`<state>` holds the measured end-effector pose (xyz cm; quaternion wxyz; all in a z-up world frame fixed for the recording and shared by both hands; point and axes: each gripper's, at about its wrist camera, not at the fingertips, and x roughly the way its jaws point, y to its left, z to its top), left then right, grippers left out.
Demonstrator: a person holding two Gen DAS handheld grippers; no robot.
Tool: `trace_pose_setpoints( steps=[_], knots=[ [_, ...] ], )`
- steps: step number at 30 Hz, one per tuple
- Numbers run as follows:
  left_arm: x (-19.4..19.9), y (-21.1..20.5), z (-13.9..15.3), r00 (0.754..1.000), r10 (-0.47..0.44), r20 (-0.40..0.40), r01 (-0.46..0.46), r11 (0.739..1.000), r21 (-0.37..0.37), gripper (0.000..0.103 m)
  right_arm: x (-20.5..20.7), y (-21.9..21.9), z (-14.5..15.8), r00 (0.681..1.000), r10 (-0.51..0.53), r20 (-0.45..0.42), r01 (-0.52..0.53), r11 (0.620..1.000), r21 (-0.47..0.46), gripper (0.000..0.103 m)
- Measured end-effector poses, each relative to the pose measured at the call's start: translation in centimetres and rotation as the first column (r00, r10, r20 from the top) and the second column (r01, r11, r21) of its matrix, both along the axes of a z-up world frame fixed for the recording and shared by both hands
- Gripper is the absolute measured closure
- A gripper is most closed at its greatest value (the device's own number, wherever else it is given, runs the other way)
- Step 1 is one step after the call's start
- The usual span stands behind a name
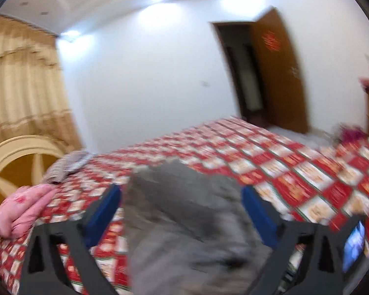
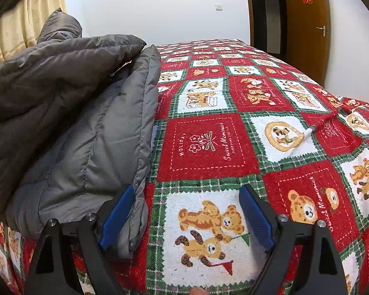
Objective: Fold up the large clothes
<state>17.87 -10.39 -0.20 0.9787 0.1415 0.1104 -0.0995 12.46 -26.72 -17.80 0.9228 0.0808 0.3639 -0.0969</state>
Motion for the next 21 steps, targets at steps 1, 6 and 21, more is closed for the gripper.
trace_pose_setpoints(
  steps=[1, 6, 21],
  knots=[
    [0.9, 0.6, 0.3, 0.999, 0.047, 0.012, -0.047, 0.999, 0.013, 0.000, 0.0, 0.0, 0.0, 1.000, 0.000, 0.000, 0.000, 1.000, -0.001, 0.015],
    [5.9, 4.0, -0.3, 0.985, 0.166, -0.038, -0.165, 0.986, 0.019, 0.000, 0.0, 0.0, 0.0, 1.000, 0.000, 0.000, 0.000, 1.000, -0.008, 0.015],
    [10.7, 2.2, -8.7, 0.956, 0.209, -0.205, -0.190, 0.976, 0.110, 0.000, -0.6, -0.7, 0.5, 1.000, -0.013, 0.025, 0.012, 0.999, 0.039, 0.015]
  ],
)
